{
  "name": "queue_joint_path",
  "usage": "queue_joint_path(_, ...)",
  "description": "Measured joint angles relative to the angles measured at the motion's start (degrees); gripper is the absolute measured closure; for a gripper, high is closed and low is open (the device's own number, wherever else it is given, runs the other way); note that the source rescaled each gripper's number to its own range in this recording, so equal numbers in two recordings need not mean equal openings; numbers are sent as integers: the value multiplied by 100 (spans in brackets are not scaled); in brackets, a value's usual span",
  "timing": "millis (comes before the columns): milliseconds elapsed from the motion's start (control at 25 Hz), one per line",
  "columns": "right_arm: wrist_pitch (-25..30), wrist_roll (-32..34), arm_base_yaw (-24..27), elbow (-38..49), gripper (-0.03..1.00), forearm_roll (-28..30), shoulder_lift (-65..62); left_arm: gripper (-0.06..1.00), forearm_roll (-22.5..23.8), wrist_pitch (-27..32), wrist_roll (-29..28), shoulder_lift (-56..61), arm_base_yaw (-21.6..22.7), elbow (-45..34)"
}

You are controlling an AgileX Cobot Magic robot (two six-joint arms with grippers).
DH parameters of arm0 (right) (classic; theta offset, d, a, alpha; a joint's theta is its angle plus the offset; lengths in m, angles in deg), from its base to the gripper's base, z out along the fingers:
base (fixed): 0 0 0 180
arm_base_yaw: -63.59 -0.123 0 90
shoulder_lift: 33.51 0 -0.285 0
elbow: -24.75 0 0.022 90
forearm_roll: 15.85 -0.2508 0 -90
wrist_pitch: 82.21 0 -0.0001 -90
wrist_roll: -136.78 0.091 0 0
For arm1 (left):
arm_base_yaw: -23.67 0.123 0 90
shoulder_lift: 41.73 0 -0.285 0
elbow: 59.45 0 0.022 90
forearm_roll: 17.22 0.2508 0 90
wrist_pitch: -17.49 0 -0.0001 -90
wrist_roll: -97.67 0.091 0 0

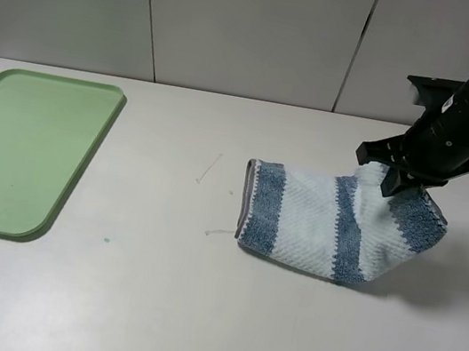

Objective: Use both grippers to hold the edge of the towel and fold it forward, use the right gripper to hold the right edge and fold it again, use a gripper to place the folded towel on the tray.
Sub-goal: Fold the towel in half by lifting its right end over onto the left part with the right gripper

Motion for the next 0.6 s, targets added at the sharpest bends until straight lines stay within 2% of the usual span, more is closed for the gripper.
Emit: queue_joint_path(600,-663,5,-704,0,88,-860,-56,-5,0,0,0,0,0,0)
